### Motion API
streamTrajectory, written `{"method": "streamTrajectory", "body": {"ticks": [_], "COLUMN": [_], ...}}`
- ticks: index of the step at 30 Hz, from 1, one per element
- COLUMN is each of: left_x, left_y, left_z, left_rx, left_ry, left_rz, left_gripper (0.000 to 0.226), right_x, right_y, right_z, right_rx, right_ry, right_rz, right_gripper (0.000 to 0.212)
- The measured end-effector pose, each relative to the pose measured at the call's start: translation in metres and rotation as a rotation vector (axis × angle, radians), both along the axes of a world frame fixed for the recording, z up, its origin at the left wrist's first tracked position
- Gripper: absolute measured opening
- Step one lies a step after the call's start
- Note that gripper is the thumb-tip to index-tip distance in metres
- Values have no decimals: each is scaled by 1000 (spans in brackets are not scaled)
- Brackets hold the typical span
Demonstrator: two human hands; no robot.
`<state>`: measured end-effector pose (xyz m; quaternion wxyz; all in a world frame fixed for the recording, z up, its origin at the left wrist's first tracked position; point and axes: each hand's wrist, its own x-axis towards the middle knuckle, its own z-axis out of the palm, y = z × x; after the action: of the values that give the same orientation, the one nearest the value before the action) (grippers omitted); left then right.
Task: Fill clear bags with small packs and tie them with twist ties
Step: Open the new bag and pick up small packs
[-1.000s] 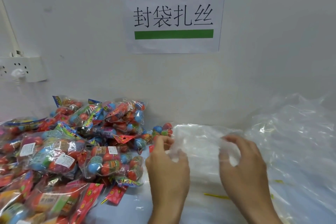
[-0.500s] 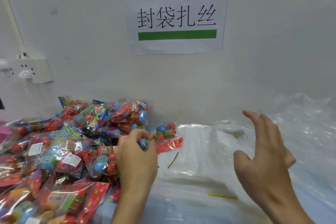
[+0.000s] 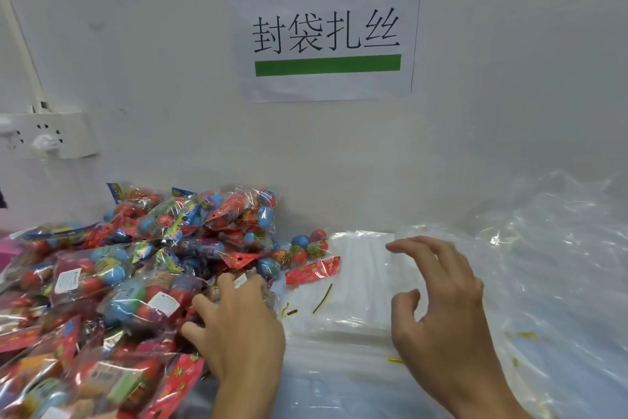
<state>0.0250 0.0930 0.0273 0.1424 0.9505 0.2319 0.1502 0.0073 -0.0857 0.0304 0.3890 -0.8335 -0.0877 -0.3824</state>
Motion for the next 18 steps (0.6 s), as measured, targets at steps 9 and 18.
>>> {"method": "streamTrajectory", "body": {"ticks": [9, 18], "left_x": [2, 0], "left_y": [-19, -58], "left_z": [23, 31], "left_rx": [-492, -1487], "left_ry": [-770, -556], "left_rz": [-206, -728], "left_gripper": [41, 30], "right_x": [-2, -6], "right_y": [7, 13], "right_z": [0, 5], "right_rx": [-50, 108], "right_ry": [-97, 151], "right_rz": [8, 434], "right_gripper": [42, 66]}}
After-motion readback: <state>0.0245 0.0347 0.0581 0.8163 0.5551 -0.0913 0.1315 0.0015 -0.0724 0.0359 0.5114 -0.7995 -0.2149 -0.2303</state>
